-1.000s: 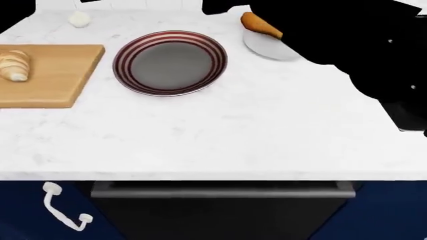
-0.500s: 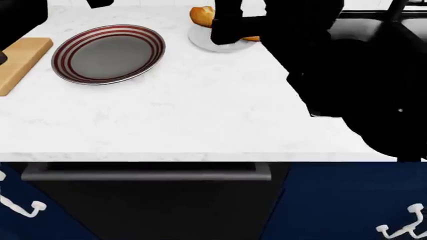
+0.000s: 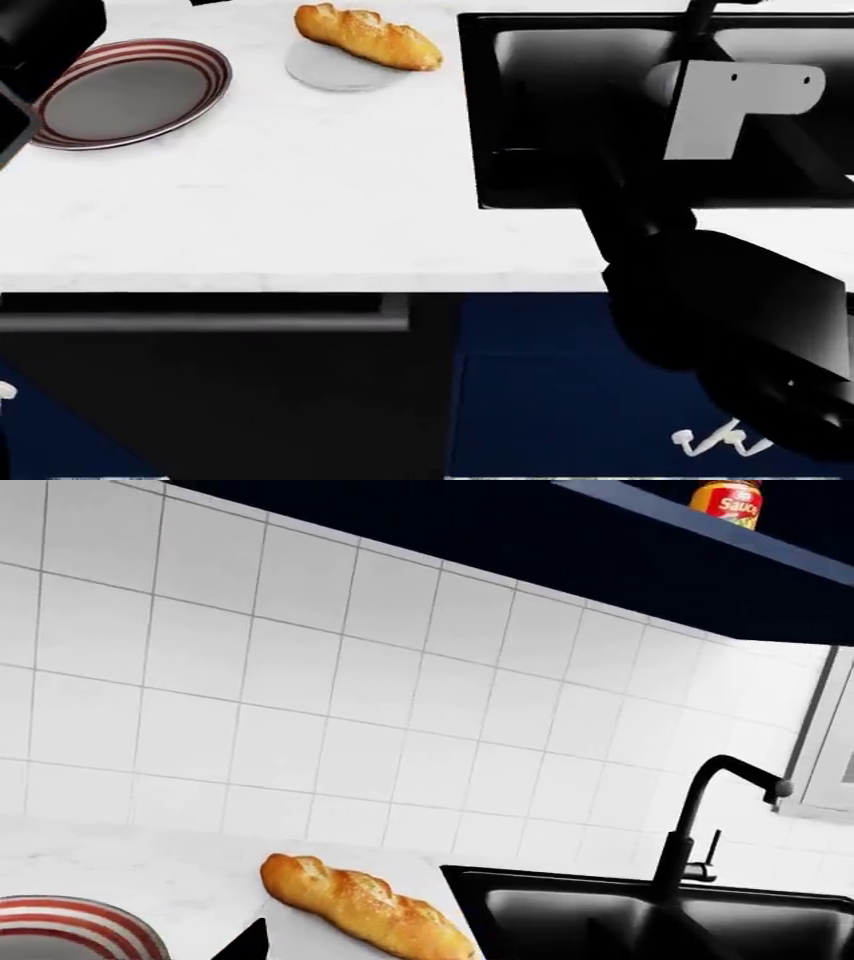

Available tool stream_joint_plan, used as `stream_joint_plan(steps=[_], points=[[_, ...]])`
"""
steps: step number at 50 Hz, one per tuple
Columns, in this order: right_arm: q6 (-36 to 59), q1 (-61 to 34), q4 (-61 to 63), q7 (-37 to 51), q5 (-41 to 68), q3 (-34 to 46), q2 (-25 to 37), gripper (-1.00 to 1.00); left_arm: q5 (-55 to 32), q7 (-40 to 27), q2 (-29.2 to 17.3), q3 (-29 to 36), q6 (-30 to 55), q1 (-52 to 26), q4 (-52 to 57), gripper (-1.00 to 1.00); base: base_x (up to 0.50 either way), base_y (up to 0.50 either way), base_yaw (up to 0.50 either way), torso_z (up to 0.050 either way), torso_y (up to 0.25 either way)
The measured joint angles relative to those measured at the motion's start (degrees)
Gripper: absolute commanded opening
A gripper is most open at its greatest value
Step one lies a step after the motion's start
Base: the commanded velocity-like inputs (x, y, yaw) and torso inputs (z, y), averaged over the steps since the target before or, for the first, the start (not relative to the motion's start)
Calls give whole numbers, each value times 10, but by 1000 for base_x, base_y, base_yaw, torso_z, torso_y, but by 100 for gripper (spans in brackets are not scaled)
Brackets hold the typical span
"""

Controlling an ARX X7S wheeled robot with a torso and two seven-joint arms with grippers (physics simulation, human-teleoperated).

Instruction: From the different types of pastries on the counter, select a croissant and place it on the cutting board. Then retrieve a jar of jam from the cabinet and place it alongside the croissant on the cutting board.

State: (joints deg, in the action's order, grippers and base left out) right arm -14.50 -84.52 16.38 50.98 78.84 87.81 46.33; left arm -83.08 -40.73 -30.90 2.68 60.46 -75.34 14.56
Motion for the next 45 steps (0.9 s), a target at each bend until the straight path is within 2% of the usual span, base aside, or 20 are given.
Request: stream_joint_plan(steps=[31, 38, 45], points=[[-32, 55, -12, 27, -56, 8, 19, 100, 35, 22, 21, 23, -24, -10, -10, 100, -86, -439, 0, 0, 0], [-37, 59, -6, 16, -60, 8, 20, 100, 35, 23, 26, 39, -13, -35, -25, 100, 0, 0, 0, 0, 0], [-41, 63, -5, -7, -66, 9, 11, 100, 46, 18, 37, 75, 22, -107, -85, 100, 0, 0, 0, 0, 0]])
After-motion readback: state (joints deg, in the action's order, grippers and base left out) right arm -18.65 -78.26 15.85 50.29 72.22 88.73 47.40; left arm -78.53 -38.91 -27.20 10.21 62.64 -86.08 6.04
